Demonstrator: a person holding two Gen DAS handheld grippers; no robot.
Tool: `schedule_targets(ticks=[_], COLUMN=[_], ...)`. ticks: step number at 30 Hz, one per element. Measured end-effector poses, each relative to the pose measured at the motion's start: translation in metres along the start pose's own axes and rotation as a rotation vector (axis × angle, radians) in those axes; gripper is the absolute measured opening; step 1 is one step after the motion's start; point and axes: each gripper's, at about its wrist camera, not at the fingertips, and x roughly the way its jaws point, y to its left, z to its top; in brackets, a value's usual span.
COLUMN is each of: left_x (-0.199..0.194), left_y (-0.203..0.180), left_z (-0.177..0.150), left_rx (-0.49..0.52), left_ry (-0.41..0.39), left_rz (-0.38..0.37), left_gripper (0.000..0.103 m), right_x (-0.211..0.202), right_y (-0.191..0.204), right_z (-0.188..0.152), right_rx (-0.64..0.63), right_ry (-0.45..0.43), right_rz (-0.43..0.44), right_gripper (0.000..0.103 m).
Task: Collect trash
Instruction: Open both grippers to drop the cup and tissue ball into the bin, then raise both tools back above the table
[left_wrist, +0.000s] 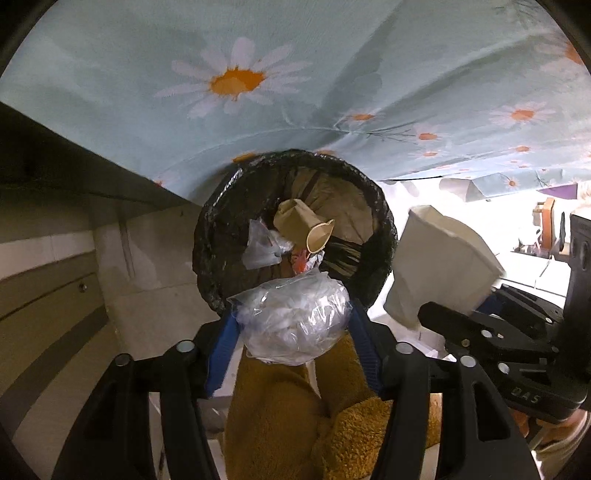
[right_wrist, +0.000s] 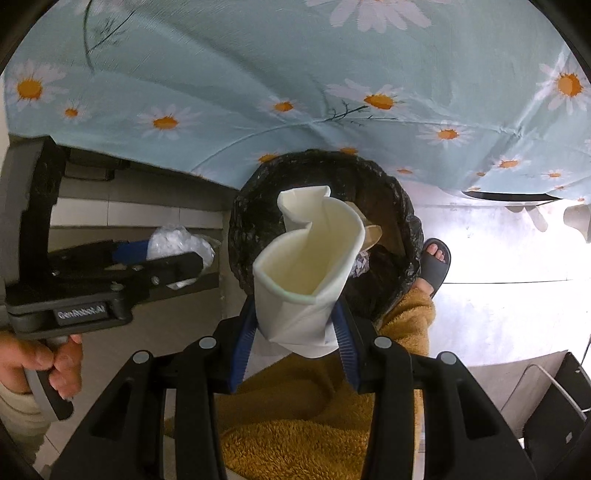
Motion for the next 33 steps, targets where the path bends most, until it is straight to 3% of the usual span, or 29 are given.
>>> schedule_targets(ticks=[1,3,21,33], left_x=[0.000,-0.001,-0.020,-0.071], left_y=[0.000,0.004,0.015,0.013], left_z=[0.000,-0.001,-0.013,-0.025], left_rx=[-0.005,-0.023,-0.060,-0.031], left_ry=[0.001,-0.011,-0.046,-0.163], left_rz=[-0.008,-0.010,-0.029,-0.032], left_gripper=[0.074,0.078,0.078,0.078], right_x=[-0.002,-0.006,-0.039,-0.082], right_y=[0.000,0.000,0.018,0.045], right_z=[0.001,0.002,-0.007,-0.019], right_rx=[0.004,0.009,-0.026,-0.067], right_ry=[-0.006,-0.016,-0.056,-0.141], right_rz=[0.003,0.008,-0.027,-0.050], right_gripper=[0.056,0.056,0.059,0.059])
